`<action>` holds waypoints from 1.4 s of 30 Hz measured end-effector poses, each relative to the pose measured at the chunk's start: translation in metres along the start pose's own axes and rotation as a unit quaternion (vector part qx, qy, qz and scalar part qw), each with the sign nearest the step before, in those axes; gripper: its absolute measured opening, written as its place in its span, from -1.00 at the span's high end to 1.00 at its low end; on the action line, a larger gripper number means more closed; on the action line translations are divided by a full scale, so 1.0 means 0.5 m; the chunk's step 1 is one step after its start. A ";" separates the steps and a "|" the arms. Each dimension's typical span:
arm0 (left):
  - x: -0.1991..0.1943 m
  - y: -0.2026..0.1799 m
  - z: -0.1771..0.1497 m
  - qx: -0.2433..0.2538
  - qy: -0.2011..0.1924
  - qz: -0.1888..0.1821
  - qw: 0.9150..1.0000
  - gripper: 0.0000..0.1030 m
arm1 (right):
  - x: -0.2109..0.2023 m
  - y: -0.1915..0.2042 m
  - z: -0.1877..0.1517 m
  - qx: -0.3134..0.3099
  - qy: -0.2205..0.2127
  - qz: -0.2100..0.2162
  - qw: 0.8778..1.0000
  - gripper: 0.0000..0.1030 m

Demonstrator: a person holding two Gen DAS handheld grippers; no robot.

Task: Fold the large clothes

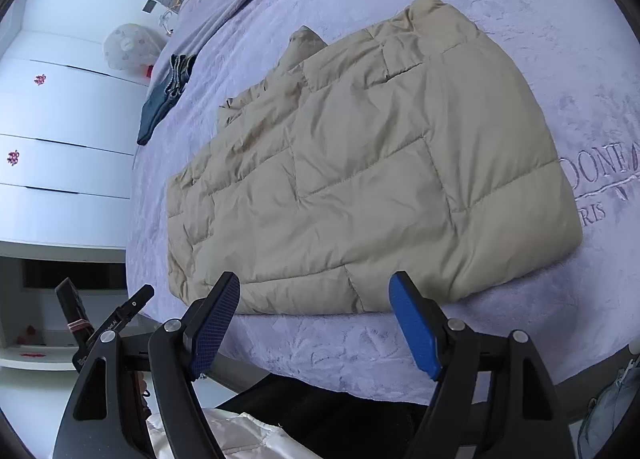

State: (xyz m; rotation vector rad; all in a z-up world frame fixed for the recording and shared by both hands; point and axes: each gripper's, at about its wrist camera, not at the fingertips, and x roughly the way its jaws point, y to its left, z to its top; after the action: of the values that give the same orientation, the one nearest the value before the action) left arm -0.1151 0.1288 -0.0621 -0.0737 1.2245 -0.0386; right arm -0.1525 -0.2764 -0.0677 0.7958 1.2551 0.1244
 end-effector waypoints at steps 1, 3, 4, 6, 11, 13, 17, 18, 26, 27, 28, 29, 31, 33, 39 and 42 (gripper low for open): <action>0.003 0.004 0.004 0.001 0.000 -0.002 1.000 -0.87 | 0.000 0.006 0.001 -0.001 -0.005 -0.002 1.000 -0.55; 0.011 0.016 0.015 0.004 0.001 -0.012 1.000 -0.87 | 0.002 0.019 0.002 -0.002 -0.011 -0.006 1.000 -0.66; 0.015 0.023 0.020 0.009 0.005 -0.023 1.000 -0.87 | 0.006 0.028 0.004 -0.001 -0.014 -0.008 1.000 -0.72; 0.024 0.040 0.031 0.017 0.008 -0.026 0.999 -0.87 | 0.021 0.047 0.008 0.001 -0.019 -0.011 1.000 -0.75; 0.050 0.101 0.070 0.017 0.016 -0.040 0.999 -0.87 | 0.083 0.116 0.013 0.001 -0.010 -0.020 1.000 -0.75; 0.063 0.123 0.087 0.016 0.020 -0.045 0.999 -0.87 | 0.108 0.143 0.013 -0.005 -0.006 -0.026 1.000 -0.75; 0.106 0.149 0.116 0.026 0.041 -0.055 0.997 -0.87 | 0.156 0.183 0.013 -0.006 0.000 -0.032 0.999 -0.76; 0.116 0.151 0.120 0.015 0.033 -0.057 0.998 -0.87 | 0.166 0.189 0.013 -0.004 0.003 -0.030 1.000 -0.76; 0.190 0.153 0.145 0.020 0.070 -0.103 0.992 -0.87 | 0.228 0.231 0.039 -0.005 0.002 -0.054 0.999 -0.77; 0.198 0.154 0.151 0.021 0.071 -0.113 0.991 -0.87 | 0.236 0.234 0.046 -0.006 0.008 -0.059 0.998 -0.77; 0.203 0.156 0.156 0.022 0.070 -0.121 0.990 -0.87 | 0.245 0.235 0.053 -0.005 0.015 -0.066 0.998 -0.77; 0.210 0.161 0.166 0.022 0.068 -0.132 0.989 -0.87 | 0.253 0.233 0.061 -0.003 0.022 -0.070 0.997 -0.77; 0.230 0.175 0.186 0.019 0.068 -0.159 0.985 -0.87 | 0.272 0.225 0.072 0.007 0.034 -0.077 0.996 -0.77; 0.270 0.194 0.204 0.009 0.094 -0.213 0.973 -0.87 | 0.291 0.212 0.079 0.025 0.043 -0.079 0.996 -0.77; 0.384 0.177 0.206 0.013 0.176 -0.328 0.928 -0.87 | 0.317 0.188 0.079 0.047 0.050 -0.083 0.994 -0.78; 0.410 0.133 0.210 0.031 0.192 -0.366 0.910 -0.87 | 0.320 0.183 0.077 0.048 0.049 -0.083 0.994 -0.78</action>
State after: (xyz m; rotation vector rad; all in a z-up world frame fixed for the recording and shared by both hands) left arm 0.0527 0.1849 -0.2240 -0.4885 1.5271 -0.7795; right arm -0.0338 -0.1480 -0.1377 0.7727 1.4235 -0.0324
